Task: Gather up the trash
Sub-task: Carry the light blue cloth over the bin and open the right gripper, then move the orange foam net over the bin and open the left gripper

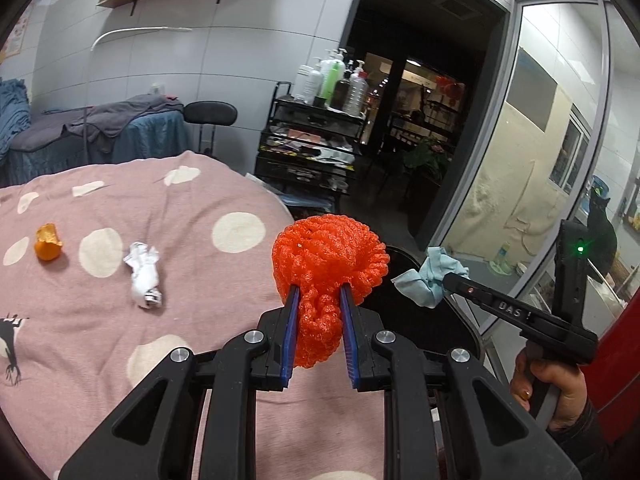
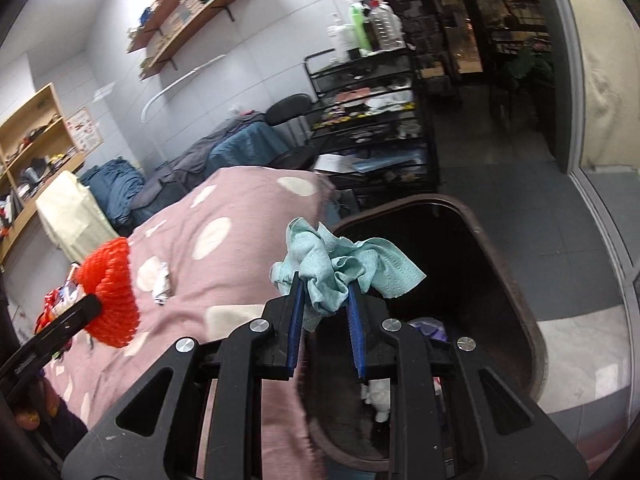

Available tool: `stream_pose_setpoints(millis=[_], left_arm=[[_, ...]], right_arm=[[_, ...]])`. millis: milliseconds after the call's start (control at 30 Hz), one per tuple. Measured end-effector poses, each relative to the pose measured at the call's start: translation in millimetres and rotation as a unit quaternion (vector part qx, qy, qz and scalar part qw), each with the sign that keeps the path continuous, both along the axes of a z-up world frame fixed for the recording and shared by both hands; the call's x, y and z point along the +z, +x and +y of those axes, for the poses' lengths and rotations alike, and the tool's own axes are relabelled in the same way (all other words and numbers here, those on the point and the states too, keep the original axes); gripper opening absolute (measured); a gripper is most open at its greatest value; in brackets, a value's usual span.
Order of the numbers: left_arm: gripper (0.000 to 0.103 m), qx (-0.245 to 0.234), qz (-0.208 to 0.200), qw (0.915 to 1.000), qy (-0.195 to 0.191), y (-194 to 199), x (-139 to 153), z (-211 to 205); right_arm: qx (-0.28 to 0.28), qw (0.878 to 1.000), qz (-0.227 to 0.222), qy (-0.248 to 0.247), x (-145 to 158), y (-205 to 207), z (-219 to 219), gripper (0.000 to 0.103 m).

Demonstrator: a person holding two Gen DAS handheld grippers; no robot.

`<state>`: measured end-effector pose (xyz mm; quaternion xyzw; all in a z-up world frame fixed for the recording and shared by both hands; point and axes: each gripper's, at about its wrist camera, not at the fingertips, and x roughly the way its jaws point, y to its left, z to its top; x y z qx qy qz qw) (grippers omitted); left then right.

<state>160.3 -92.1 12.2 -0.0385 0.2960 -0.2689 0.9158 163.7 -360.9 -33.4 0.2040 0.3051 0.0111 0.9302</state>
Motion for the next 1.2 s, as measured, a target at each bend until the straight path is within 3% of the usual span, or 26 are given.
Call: stream_pose_setpoints(millis=[267, 533, 567, 667, 700, 1067, 1200], left_arm=[[0.020, -0.030, 0.009, 0.9995, 0.007, 3, -6, -25], [0.020, -0.045, 0.019, 0.9987, 0.015, 0, -12, -42], [0.020, -0.046, 0.019, 0.9986, 0.016, 0, -12, -43], [0.020, -0.051, 0.025, 0.9983, 0.014, 1, -14, -47], [0.020, -0.052, 0.026, 0.9982, 0.014, 1, -14, -48], [0.020, -0.081, 0.030, 0.9961, 0.018, 4, -13, -70], [0.020, -0.090, 0.031, 0.9952, 0.024, 5, -13, -79]], right_arm=[[-0.048, 0.997, 0.056, -0.021, -31, 12, -30, 0.022], [-0.062, 0.992, 0.110, -0.020, -71, 19, -40, 0.022], [-0.061, 0.991, 0.114, -0.018, -74, 20, -41, 0.027], [-0.066, 0.992, 0.109, -0.006, -77, 16, -42, 0.059], [-0.067, 0.992, 0.104, -0.004, -78, 14, -42, 0.064], [-0.102, 0.993, 0.053, -0.007, -51, 5, -47, 0.086], [-0.114, 0.993, 0.040, -0.009, -40, 4, -52, 0.087]])
